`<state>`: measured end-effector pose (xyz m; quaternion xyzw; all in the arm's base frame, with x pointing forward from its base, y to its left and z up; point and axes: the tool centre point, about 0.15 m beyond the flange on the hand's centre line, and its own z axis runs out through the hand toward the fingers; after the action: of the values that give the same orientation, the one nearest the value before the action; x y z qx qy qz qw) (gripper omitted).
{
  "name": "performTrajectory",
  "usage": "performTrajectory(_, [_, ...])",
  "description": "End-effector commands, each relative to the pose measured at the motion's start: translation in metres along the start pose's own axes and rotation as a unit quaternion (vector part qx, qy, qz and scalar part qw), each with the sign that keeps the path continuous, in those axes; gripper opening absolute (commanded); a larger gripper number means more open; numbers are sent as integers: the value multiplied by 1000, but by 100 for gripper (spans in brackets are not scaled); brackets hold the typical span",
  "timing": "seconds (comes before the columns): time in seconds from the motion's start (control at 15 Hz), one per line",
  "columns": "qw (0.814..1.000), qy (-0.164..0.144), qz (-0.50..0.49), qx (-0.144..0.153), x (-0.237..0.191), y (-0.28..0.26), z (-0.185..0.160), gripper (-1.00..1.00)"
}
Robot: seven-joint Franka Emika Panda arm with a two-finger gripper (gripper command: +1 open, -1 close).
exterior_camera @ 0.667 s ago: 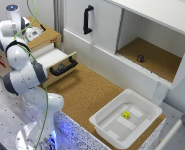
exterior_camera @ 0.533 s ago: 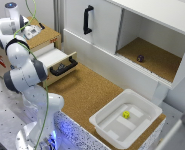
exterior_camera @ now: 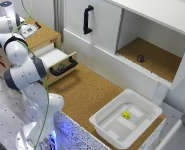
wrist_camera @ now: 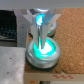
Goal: Push the green button to turn off the green light
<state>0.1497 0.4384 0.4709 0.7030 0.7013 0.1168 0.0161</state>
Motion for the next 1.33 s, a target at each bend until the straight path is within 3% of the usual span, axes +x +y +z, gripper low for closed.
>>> performTrajectory(0.0, [998, -65, 11, 3, 34, 13, 24, -100])
performTrajectory(0.13, [995, -92, -9, -25, 34, -5, 50, -100])
performTrajectory(0.2, [996, -89, -12, -18, 34, -9, 50, -100])
performTrajectory(0.4, [997, -58, -5, -48, 26, -11, -15, -100])
performTrajectory(0.47, [997, -50, -6, -54, 22, -12, -38, 100])
performTrajectory(0.6, [997, -45, 15, -55, 6, -5, -69, 100])
performTrajectory(1.0, [985, -92, 144, 15, -104, 23, -19, 100])
performTrajectory(1.27, [958, -77, 274, 32, -199, 52, -19, 100])
